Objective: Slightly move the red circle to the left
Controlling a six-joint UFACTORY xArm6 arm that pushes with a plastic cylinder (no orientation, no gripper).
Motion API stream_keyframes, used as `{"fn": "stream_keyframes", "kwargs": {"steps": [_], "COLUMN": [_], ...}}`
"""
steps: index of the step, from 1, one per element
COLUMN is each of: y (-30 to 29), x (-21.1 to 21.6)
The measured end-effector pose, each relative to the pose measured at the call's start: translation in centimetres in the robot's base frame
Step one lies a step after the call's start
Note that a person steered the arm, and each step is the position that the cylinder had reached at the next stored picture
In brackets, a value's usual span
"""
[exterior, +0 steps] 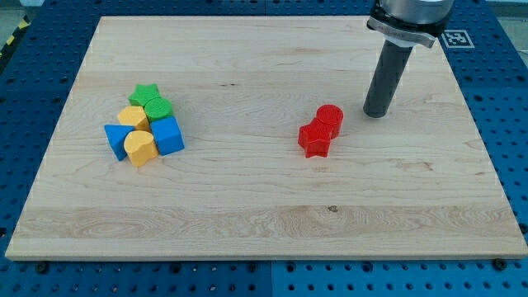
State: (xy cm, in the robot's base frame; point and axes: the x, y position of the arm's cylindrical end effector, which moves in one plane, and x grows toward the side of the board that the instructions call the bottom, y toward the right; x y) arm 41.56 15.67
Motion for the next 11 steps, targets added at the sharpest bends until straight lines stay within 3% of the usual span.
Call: {"fn": "stream_keyframes", "kwargs": {"steps": [6,7,9,11], "y": [0.0,0.7,5.5,0.2], "x": [-4.8,-3.9,7.0,6.5]}}
